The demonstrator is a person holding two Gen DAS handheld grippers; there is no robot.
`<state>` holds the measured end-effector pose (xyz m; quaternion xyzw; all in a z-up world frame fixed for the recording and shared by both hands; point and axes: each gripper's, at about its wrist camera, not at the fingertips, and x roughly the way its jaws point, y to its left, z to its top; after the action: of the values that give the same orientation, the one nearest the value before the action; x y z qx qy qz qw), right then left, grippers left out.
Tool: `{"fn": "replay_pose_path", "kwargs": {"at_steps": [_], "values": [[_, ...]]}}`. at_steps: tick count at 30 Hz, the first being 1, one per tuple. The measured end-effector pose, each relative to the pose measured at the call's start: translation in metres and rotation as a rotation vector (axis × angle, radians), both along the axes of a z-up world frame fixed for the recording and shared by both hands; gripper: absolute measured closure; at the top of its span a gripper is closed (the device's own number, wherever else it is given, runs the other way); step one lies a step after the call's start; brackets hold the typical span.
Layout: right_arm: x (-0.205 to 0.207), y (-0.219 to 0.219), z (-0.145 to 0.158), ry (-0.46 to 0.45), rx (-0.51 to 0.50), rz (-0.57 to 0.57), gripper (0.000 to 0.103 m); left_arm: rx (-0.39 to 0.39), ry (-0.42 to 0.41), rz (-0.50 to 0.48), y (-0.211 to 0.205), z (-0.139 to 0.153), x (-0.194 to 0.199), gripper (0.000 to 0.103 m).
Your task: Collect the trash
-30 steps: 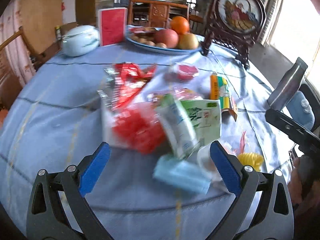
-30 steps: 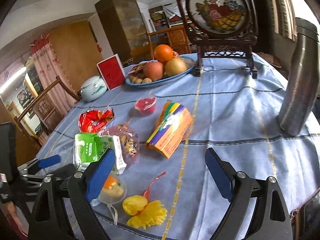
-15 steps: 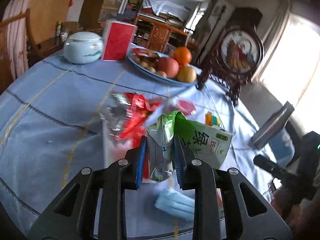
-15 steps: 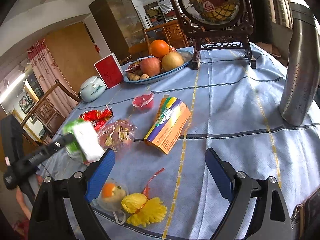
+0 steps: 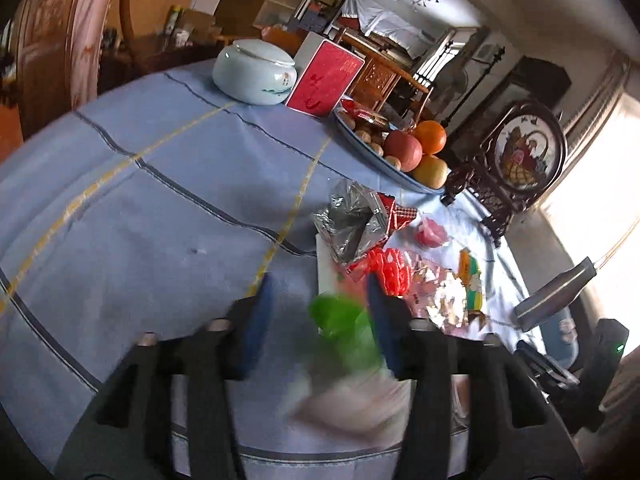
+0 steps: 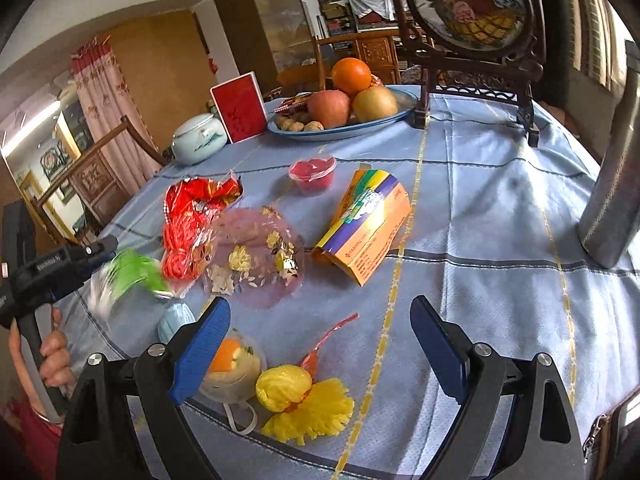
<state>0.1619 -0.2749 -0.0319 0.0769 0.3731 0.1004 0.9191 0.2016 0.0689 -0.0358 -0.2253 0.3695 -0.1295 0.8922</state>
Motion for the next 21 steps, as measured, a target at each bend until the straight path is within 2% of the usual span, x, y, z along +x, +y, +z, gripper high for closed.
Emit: {"fn": "replay_pose_path", "kwargs": {"at_steps": [2, 3, 5, 8, 11, 14, 17, 21], "values": [[0.000, 0.000, 0.000, 0.002, 0.004, -0.001, 0.013, -0.018, -0.032, 0.016, 0.003, 0.005, -0.005, 0.011], [0.000, -0.001, 0.001, 0.001, 0.006, -0.003, 0.013, -0.021, -0.052, 0.031, 0.004, 0.007, -0.009, 0.007], [0.000, -0.002, 0.001, 0.001, 0.010, -0.004, 0.013, -0.023, -0.078, 0.033, 0.004, 0.010, -0.013, 0.007], [0.000, -0.002, 0.001, 0.001, 0.008, -0.004, 0.013, 0.001, -0.074, -0.013, -0.005, 0.011, -0.016, 0.007], [0.001, -0.002, 0.001, 0.009, 0.013, 0.001, 0.013, 0.129, -0.096, -0.057, -0.022, 0.015, -0.027, 0.007], [0.000, -0.001, 0.002, 0.013, 0.030, 0.015, 0.013, 0.328, -0.128, -0.118, -0.046, 0.014, -0.042, 0.007], [-0.002, 0.003, 0.002, 0.008, 0.018, 0.023, 0.013, 0.411, -0.124, -0.186, -0.060, 0.004, -0.046, 0.006], [-0.002, 0.005, 0.002, 0.009, 0.011, 0.030, 0.013, 0.441, -0.036, -0.306, -0.076, -0.013, -0.035, 0.006]]}}
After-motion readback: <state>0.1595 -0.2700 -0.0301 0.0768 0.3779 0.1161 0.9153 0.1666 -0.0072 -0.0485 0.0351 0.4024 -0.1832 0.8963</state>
